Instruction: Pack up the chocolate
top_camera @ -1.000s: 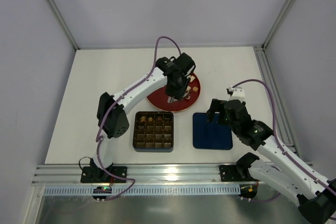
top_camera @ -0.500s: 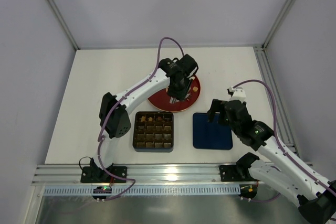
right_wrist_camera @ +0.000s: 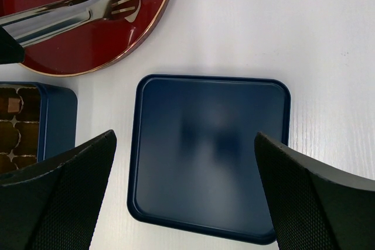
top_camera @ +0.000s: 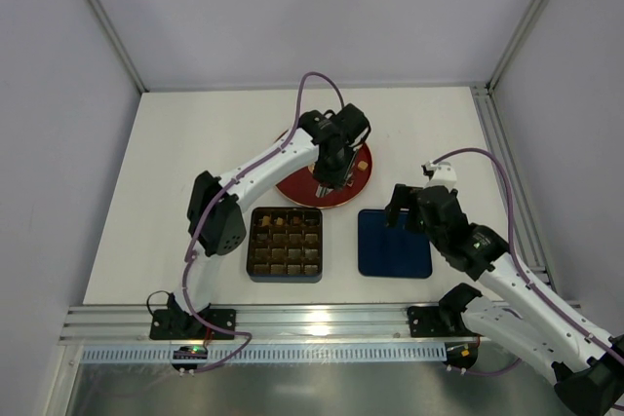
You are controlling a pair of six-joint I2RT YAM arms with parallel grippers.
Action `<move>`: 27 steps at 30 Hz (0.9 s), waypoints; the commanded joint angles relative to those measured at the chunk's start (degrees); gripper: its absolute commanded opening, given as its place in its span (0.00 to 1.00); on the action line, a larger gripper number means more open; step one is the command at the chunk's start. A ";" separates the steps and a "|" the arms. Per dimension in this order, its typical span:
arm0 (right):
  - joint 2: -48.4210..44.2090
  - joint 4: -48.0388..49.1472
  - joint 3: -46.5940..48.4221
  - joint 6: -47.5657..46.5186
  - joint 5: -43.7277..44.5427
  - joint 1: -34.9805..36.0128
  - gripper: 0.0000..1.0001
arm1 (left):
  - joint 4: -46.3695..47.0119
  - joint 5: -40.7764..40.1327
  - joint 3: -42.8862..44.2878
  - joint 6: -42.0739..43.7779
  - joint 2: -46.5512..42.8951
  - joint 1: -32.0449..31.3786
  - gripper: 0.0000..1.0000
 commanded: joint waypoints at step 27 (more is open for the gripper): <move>1.39 2.81 1.26 0.03 0.32 0.24 1.00 | -2.56 -3.34 -1.24 0.83 -12.47 0.46 0.25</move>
